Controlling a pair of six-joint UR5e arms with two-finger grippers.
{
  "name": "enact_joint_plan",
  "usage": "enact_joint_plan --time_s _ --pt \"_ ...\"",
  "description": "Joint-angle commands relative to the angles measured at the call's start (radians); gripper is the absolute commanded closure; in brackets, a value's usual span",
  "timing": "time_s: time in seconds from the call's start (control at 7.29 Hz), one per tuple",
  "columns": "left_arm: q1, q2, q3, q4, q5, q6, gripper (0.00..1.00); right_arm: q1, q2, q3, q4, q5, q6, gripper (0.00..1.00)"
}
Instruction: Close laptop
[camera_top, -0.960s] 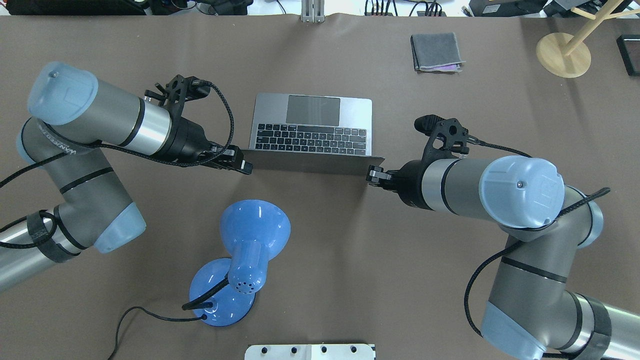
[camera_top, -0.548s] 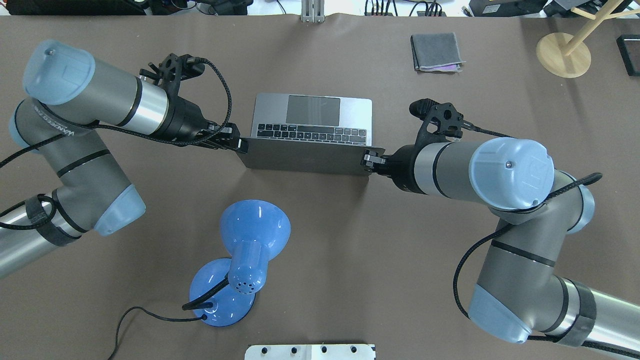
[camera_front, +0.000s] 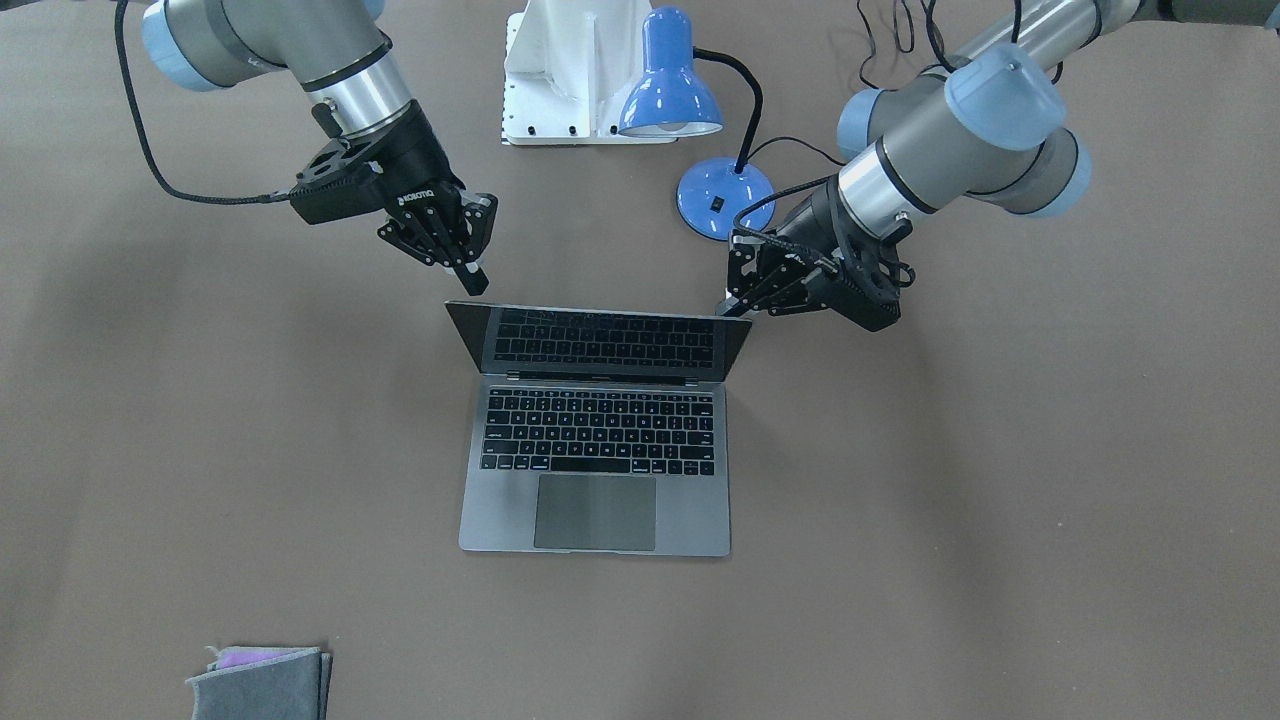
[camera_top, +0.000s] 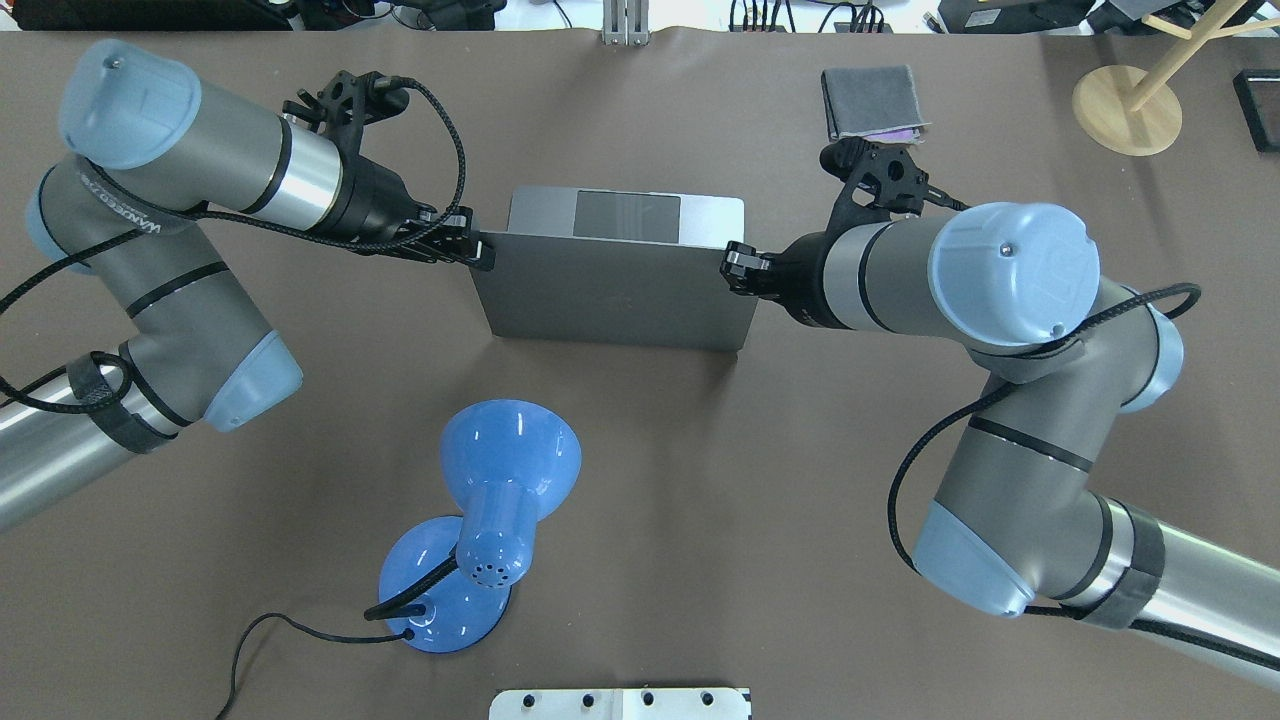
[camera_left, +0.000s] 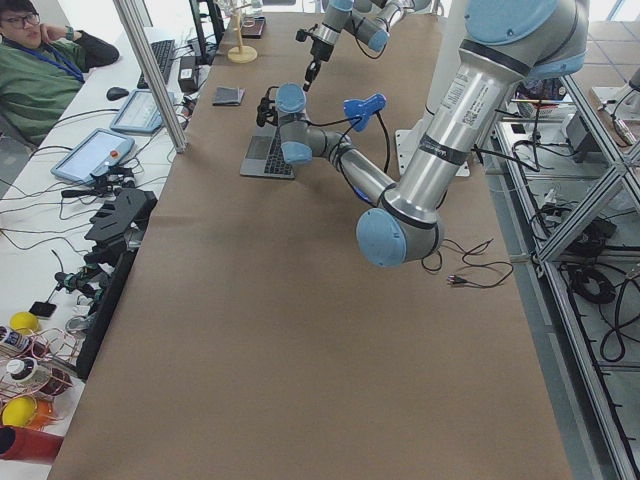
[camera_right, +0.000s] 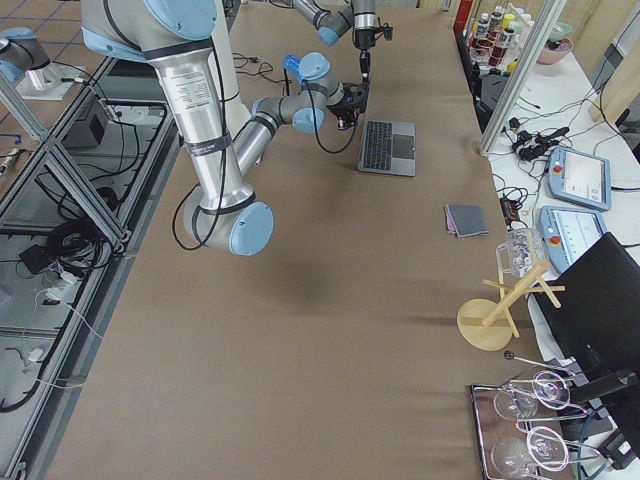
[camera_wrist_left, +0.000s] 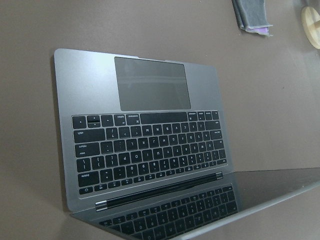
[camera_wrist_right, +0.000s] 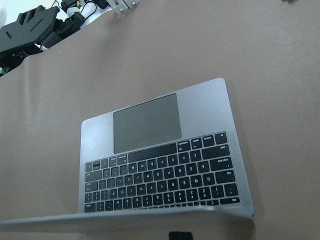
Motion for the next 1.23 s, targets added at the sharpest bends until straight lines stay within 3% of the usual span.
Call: enact_joint_plan --time_s 0.0,1.1 --pt "-0.006 -0.022 0.037 0.0 0.0 0.001 1.0 0.043 0.05 -0.088 0.002 0.012 -0.019 1.0" --pt "-0.006 -0.181 0.316 -0.005 0.157 0.01 1.0 0.105 0.221 -0.383 0.01 0.021 -0.034 1.0"
